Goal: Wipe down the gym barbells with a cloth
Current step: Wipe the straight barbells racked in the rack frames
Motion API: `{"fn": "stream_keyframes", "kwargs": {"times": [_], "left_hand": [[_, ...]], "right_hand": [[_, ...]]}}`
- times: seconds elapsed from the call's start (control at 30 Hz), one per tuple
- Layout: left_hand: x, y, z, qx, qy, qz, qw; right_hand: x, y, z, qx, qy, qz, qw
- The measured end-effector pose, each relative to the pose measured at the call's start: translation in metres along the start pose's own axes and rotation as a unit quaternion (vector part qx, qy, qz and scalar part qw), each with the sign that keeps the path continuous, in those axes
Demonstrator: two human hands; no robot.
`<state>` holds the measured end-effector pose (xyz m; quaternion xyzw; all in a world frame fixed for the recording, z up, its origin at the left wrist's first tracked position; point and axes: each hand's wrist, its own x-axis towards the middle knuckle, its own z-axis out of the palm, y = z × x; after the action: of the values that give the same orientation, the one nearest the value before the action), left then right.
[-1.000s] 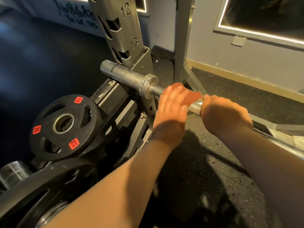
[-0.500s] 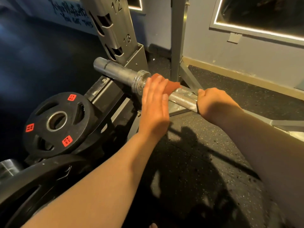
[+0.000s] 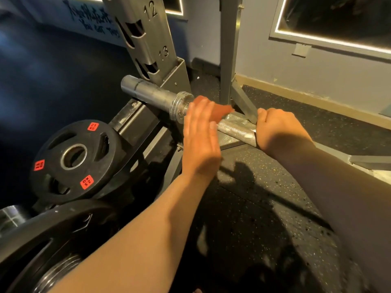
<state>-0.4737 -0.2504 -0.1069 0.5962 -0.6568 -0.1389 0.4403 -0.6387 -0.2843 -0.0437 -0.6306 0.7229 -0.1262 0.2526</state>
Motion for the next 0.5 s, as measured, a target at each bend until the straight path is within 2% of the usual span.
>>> {"fn": "stream_keyframes", "kwargs": {"times": [0.1, 0.13, 0.27, 0.33, 0.4, 0.5], "left_hand": [[-0.005, 0.020, 0.016, -0.016, 0.057, -0.078, 0.995], [-0.009, 0.029, 0.022, -0.018, 0.057, -0.077, 0.995], [-0.022, 0.029, 0.024, 0.018, -0.006, 0.075, 0.997], [-0.012, 0.009, 0.009, 0.045, -0.031, 0.090, 0.994], [-0.003, -0.006, -0.004, 0.058, -0.026, 0.052, 0.997], [0.004, -0.007, -0.003, 0.010, 0.039, -0.026, 0.999]], "right_hand": [[-0.001, 0.001, 0.002, -0.007, 0.014, -0.007, 1.000], [-0.001, 0.001, 0.003, -0.013, 0.016, -0.008, 1.000], [-0.003, -0.002, 0.003, -0.039, 0.029, -0.017, 0.999], [-0.001, -0.002, 0.004, -0.057, 0.025, -0.019, 0.998], [0.001, -0.001, 0.004, -0.073, 0.021, -0.011, 0.997], [0.006, 0.005, 0.007, -0.110, 0.023, -0.041, 0.993]]}}
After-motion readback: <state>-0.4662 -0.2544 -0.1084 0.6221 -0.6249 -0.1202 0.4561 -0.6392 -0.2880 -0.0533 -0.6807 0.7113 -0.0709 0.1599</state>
